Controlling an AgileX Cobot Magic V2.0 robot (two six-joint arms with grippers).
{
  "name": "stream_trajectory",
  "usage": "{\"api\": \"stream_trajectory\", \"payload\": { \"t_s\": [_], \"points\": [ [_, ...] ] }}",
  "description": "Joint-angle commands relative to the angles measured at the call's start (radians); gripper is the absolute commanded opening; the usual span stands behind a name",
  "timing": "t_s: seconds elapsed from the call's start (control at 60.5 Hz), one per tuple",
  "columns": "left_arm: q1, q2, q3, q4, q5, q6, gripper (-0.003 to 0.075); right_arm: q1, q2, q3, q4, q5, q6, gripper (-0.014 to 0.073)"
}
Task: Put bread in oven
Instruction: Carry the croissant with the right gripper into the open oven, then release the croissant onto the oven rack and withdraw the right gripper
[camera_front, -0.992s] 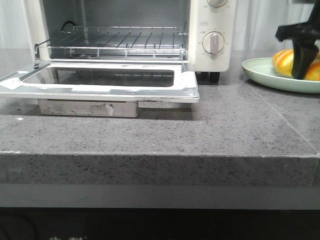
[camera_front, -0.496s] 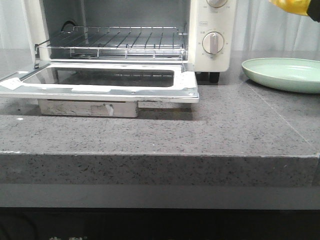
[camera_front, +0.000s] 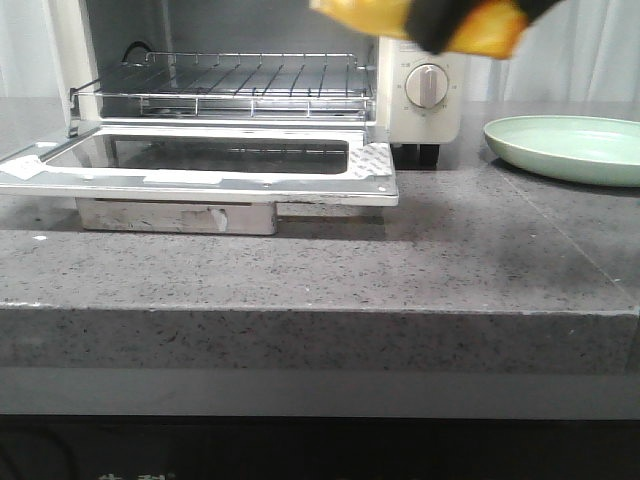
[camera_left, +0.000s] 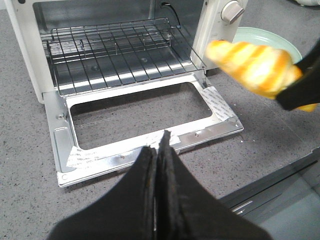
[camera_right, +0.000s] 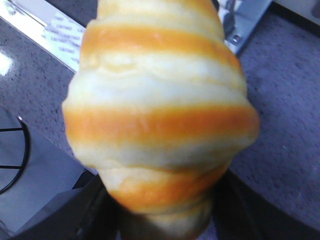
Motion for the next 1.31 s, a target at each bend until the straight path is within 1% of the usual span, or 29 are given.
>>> {"api": "stream_trajectory", "payload": {
  "t_s": [0.0, 0.165, 0.364, 0.463, 0.595, 0.661, 0.711, 0.744, 0.81, 0.86, 0.893, 0.959, 1.025, 1.174, 1.29],
  "points": [
    [-0.001, 0.002, -0.027, -0.009, -0.083, -0.001, -0.0018, 0.026, 0.043, -0.107, -0.02, -0.063, 0.047, 0.015],
    [-0.001, 0.002, -0.027, -0.009, -0.086, -0.001, -0.0018, 0.063, 0.196, -0.278, -0.045, -0.061, 0.112, 0.015],
    [-0.001, 0.002, -0.027, -0.009, -0.086, -0.001, -0.0018, 0.081, 0.365, -0.509, -0.074, -0.048, 0.15, 0.015],
    [-0.001, 0.002, -0.027, -0.009, -0.086, -0.001, -0.0018, 0.081, 0.449, -0.636, -0.155, -0.001, 0.198, 0.015],
    [-0.001, 0.002, -0.027, -0.009, -0.086, -0.001, -0.0018, 0.08, 0.572, -0.819, -0.315, 0.086, 0.288, 0.015],
    [-0.001, 0.002, -0.027, -0.009, -0.086, -0.001, -0.0018, 0.08, 0.607, -0.871, -0.324, 0.095, 0.293, 0.0162],
    [-0.001, 0.002, -0.027, -0.009, -0.086, -0.001, -0.0018, 0.08, 0.625, -0.896, -0.324, 0.096, 0.293, 0.0195],
    [-0.001, 0.002, -0.027, -0.009, -0.086, -0.001, -0.0018, 0.08, 0.635, -0.914, -0.322, 0.099, 0.293, 0.0239],
    [-0.001, 0.002, -0.027, -0.009, -0.086, -0.001, -0.0018, 0.08, 0.65, -0.933, -0.32, 0.101, 0.295, 0.0352],
    [-0.001, 0.002, -0.027, -0.009, -0.086, -0.001, -0.0018, 0.08, 0.651, -0.936, -0.312, 0.105, 0.305, 0.0464],
    [-0.001, 0.002, -0.027, -0.009, -0.086, -0.001, -0.0018, 0.08, 0.651, -0.937, -0.307, 0.105, 0.306, 0.0521],
    [-0.001, 0.002, -0.027, -0.009, -0.086, -0.001, -0.0018, 0.08, 0.65, -0.941, -0.299, 0.119, 0.306, 0.058],
    [-0.001, 0.002, -0.027, -0.009, -0.086, -0.001, -0.0018, 0.08, 0.647, -0.942, -0.293, 0.145, 0.306, 0.0603],
    [-0.001, 0.002, -0.027, -0.009, -0.095, -0.001, -0.0018, 0.08, 0.633, -0.942, -0.296, 0.177, 0.287, 0.0603],
    [-0.001, 0.002, -0.027, -0.009, -0.095, -0.001, -0.0018, 0.08, 0.611, -0.942, -0.282, 0.258, 0.278, 0.0603]
  ]
}}
